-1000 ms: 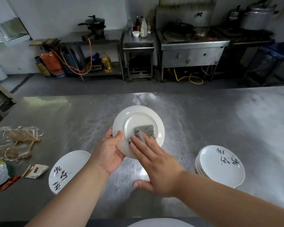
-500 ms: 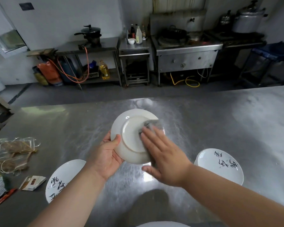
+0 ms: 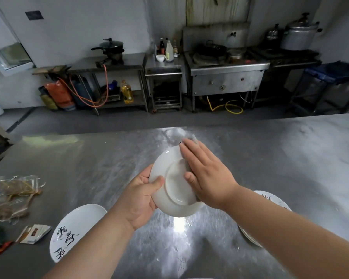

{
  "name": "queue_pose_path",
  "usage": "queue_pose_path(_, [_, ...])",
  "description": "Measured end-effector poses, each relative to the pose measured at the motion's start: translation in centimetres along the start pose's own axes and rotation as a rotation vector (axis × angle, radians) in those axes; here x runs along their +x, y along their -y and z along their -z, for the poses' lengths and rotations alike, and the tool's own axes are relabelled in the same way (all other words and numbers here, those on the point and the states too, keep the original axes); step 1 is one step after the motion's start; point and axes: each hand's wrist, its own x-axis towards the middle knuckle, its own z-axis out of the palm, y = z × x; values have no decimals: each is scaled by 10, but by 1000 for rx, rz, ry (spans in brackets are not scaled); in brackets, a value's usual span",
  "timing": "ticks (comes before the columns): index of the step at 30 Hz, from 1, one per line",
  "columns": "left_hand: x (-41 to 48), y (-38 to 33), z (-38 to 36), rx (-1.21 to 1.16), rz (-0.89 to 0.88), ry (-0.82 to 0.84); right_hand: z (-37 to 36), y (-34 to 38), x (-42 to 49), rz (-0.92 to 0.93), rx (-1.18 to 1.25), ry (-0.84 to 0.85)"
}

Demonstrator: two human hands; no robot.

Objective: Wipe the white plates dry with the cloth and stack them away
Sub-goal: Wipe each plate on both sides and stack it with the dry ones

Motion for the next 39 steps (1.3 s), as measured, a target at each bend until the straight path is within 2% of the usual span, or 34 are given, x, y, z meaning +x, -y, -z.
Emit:
queue_pose_path(4, [0, -3, -4, -12, 10, 28, 4, 17, 11, 191, -64, -26])
queue_pose_path(9, [-3, -4, 4, -168, -52, -81, -3, 6, -11, -181, 78, -80])
queue_pose_path(13, [-5, 3, 2, -128, -13, -72, 2, 6, -7, -46, 24, 20])
queue_pose_path(15, [-3, 0, -1, -149, -36, -79, 8, 3, 10, -25, 24, -11])
queue_pose_path(18, [-1, -12, -2, -230, -105, -93, 2, 22, -1, -212, 152, -136])
queue_pose_path(20, [-1, -10, -5, -262, -98, -125, -14, 37, -27, -245, 165, -168])
queue_pose_path(24, [-6, 4, -12, -282, 4, -210, -16, 32, -21, -227, 172, -135])
queue_pose_path(28, [-8, -6, -17, -326, -67, -204, 13, 19, 1, -335, 261, -77])
queue_pose_path(33, [-6, -12, -18, -363, -92, -228, -5, 51, -38, -330, 343, -53])
queue_pose_path(36, [-14, -5, -25, -342, -73, -200, -3, 45, -17, -515, 413, -182])
queue_pose_path(39, [-21, -8, -31, -208, -75, -64, 11, 34, 7, -641, 533, -290])
